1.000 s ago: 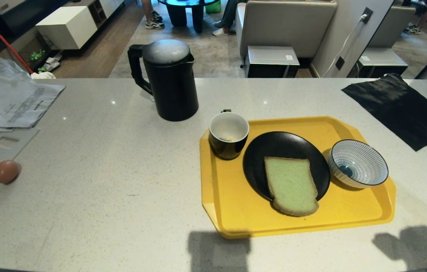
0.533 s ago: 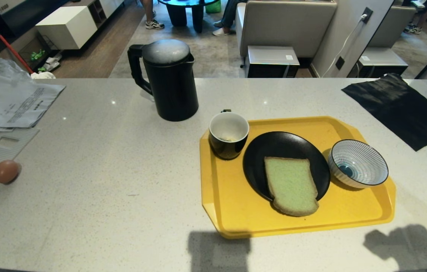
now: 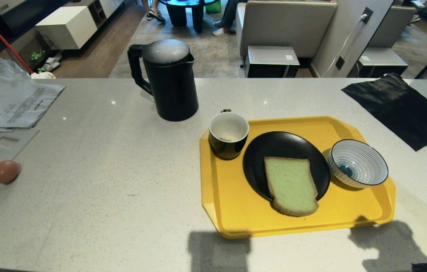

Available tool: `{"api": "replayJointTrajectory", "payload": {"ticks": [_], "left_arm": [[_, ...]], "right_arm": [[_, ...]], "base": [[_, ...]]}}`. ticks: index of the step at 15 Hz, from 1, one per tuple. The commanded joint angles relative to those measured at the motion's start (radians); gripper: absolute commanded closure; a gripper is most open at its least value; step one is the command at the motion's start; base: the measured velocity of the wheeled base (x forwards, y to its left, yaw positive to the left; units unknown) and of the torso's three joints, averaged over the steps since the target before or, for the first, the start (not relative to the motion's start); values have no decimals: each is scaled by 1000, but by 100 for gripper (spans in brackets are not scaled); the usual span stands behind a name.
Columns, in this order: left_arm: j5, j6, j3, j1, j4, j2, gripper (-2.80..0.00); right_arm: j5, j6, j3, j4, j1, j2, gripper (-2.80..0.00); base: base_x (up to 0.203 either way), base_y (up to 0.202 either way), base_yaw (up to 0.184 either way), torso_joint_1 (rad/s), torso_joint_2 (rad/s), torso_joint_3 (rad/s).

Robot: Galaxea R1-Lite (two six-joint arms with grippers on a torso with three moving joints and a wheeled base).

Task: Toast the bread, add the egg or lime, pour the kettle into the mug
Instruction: Pick up the bread slice

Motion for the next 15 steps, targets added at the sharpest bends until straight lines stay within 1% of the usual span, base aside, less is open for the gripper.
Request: {"api": "replayJointTrajectory", "payload": {"ticks": [1,4,6,8,9,11,12,14,15], "left_arm": [[0,0,14,0,0,0,0],[0,0,14,1,0,0,0],[0,0,14,0,0,0,0],[0,0,14,0,0,0,0],[0,0,14,0,0,0,0],[0,0,14,0,0,0,0],[0,0,14,0,0,0,0],[0,0,14,0,0,0,0],[0,0,14,0,0,0,0]], "right_arm": [[-18,70,0,-30,78,77,0],[-50,279,-46,-36,153,178,0],[-62,412,-92,-35,164,255,0],[-72,576,-134,-29,165,307,0],[-74,631,-141,-14,166,317,0],[-87,706,-113,-6,156,330,0],[-104,733,-98,-6,136,332,0],[-124,772,-84,6,93,324,0],[-122,779,-92,24,86,317,0]], "base": [[0,0,0,0,0,0],[0,0,0,0,0,0],[0,0,0,0,0,0],[0,0,0,0,0,0],[0,0,0,0,0,0],[0,0,0,0,0,0],[0,0,0,0,0,0],[0,0,0,0,0,0],[0,0,0,0,0,0]]}}
